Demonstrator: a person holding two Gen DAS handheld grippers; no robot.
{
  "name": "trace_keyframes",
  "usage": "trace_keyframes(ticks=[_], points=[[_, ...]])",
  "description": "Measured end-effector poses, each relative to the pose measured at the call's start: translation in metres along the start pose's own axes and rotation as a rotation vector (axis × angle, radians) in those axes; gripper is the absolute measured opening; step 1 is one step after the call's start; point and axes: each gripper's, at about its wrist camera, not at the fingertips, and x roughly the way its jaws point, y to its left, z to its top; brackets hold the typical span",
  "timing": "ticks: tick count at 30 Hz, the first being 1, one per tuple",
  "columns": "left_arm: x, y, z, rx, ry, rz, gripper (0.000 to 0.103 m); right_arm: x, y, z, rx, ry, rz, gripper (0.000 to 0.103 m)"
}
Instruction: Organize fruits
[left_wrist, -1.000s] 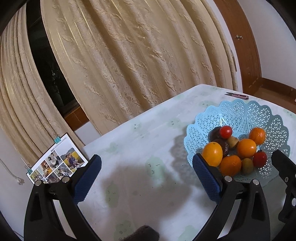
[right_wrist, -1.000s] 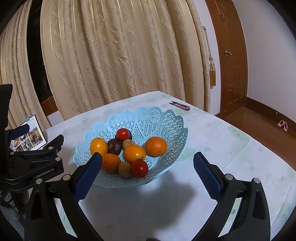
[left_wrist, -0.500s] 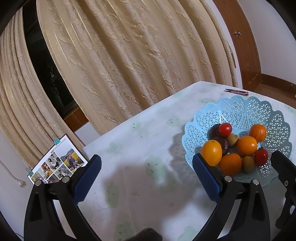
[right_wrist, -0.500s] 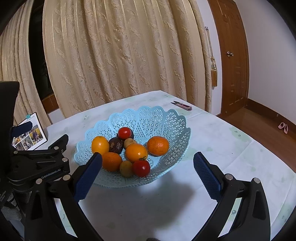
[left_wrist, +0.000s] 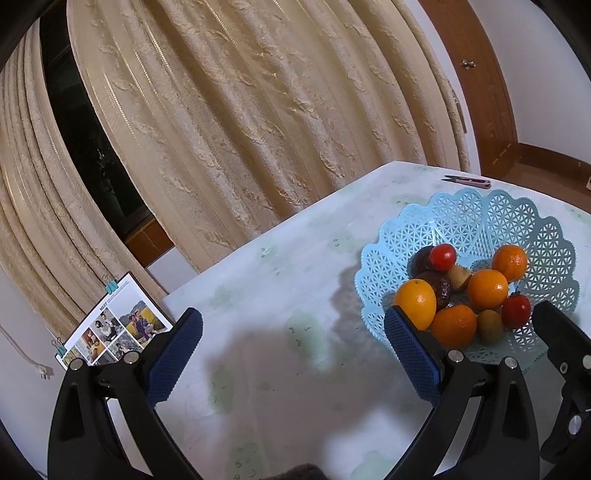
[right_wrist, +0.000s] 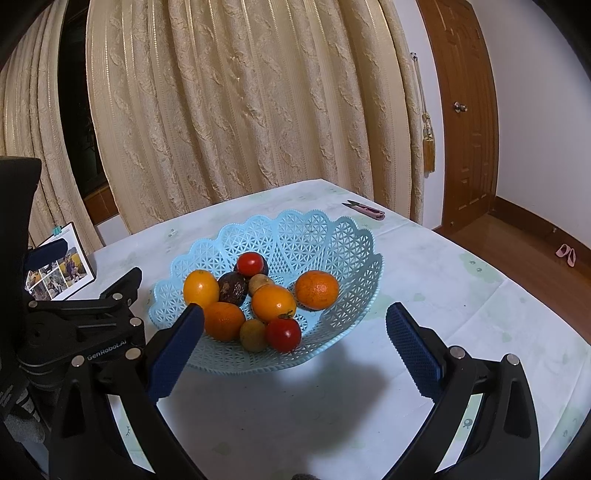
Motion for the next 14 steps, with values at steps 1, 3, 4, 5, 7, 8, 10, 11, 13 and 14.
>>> trace_keyframes(ticks=[1,3,4,5,7,8,10,11,13,14], points=[[-0.001,0.0,0.0,-0.001,-0.001,0.0,0.098,0.0,0.0,0.0,0.0,0.0,0.0,0.1],[-0.002,0.002,-0.001,-0.002,-0.001,0.003,0.098,0.0,0.0,0.0,0.0,0.0,-0.001,0.1],[-0.002,0.003,-0.002,-0.001,0.0,0.003,0.098,0.0,0.0,0.0,0.0,0.0,-0.001,0.1],[-0.003,0.005,-0.003,-0.001,0.002,0.003,0.098,0.0,0.0,0.0,0.0,-0.001,0.0,0.1],[-0.003,0.008,-0.006,-0.006,0.015,0.004,0.098,0.0,0.0,0.0,-0.001,0.0,0.001,0.1],[-0.003,0.011,-0.007,-0.013,0.023,0.006,0.098,0.0,0.001,0.0,-0.004,-0.001,0.002,0.1],[-0.002,0.019,-0.013,-0.03,0.052,0.011,0.098,0.0,0.002,0.0,-0.013,-0.004,0.006,0.1],[-0.003,0.021,-0.016,-0.035,0.061,0.01,0.098,-0.001,0.003,0.0,-0.017,-0.005,0.008,0.1],[-0.003,0.031,-0.026,-0.05,0.083,0.009,0.098,-0.002,0.006,0.0,-0.027,-0.01,0.014,0.1],[-0.004,0.035,-0.03,-0.054,0.091,0.009,0.098,-0.003,0.006,0.0,-0.031,-0.01,0.017,0.1]])
